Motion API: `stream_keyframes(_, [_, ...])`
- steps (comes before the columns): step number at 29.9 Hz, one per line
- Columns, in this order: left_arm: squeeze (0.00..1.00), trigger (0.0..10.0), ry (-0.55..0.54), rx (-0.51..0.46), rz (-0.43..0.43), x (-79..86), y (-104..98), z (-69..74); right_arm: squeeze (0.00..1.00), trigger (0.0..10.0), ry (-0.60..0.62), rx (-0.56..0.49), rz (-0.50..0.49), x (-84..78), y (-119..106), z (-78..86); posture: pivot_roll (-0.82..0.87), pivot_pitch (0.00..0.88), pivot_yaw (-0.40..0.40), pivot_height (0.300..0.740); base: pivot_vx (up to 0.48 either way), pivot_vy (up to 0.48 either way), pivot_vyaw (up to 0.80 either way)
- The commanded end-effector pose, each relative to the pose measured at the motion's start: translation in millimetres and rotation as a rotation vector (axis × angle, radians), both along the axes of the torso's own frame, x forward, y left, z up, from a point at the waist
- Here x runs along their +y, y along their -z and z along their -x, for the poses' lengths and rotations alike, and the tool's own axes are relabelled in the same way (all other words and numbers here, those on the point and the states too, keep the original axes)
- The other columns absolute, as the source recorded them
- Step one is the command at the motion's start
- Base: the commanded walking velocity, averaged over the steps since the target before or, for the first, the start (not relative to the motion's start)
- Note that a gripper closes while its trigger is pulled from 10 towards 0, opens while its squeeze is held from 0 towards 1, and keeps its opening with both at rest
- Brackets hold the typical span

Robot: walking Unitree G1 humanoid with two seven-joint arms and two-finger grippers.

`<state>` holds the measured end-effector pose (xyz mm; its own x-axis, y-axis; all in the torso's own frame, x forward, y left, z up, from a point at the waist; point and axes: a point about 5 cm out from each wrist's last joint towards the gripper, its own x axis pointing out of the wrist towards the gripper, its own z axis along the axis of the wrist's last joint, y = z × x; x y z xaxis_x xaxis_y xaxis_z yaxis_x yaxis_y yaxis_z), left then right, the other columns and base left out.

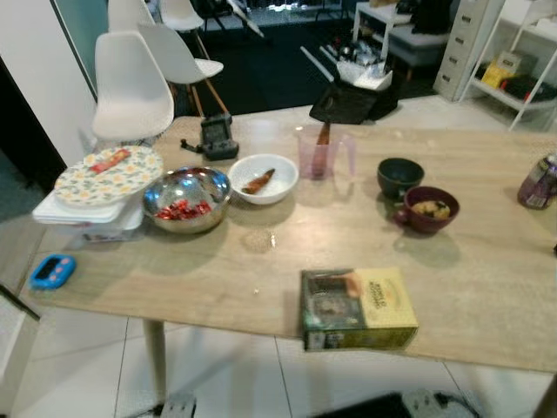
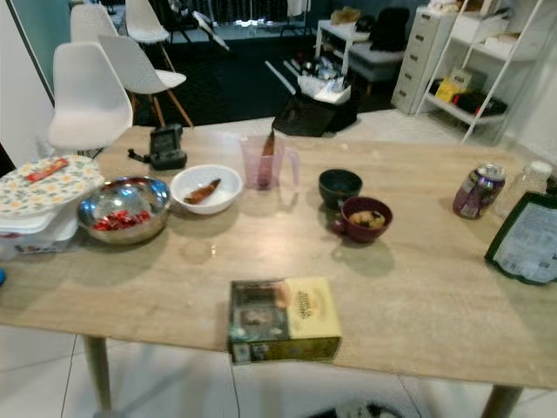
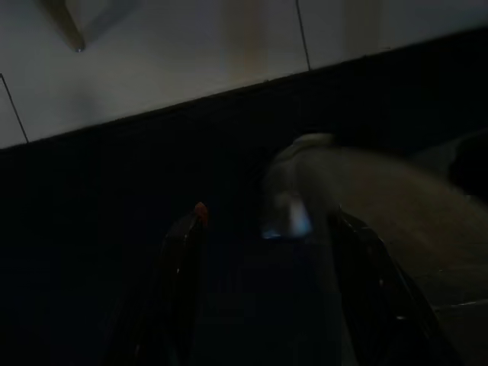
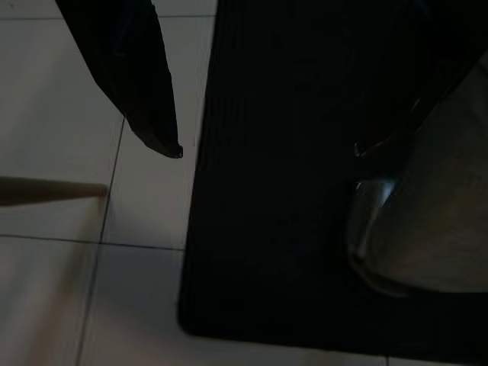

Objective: Restocking fridge

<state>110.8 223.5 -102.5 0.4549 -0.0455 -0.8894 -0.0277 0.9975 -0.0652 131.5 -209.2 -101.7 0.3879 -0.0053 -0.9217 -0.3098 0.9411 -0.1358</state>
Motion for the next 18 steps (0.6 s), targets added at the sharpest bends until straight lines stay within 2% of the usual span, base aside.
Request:
stream_keyframes(1, [0.00, 10.0, -0.024, 0.011, -0.004, 1.5, 0.8, 3.0, 0.00, 10.0, 0.001, 0.008, -0.016, 5.1, 1.4, 1.7, -0.01, 0.000, 0.010, 0.740, 0.000, 0.000, 0.00])
stream_keyframes(11, [0.00, 10.0, -0.015, 0.016, 0.005, -0.8, 1.7, 4.7, 0.00, 10.0, 0.002, 0.015, -0.015, 4.7, 2.0, 3.5, -0.01, 0.000, 0.008, 0.740, 0.000, 0.000, 0.00])
stream_keyframes(18, [0.00, 10.0, -0.002, 0.022, 0.019, -3.4, 2.3, 5.5, 0.00, 10.0, 0.001, 0.014, -0.014, 4.5, 1.9, 3.2, -0.01, 0.000, 0.005, 0.740, 0.000, -0.441, 0.00])
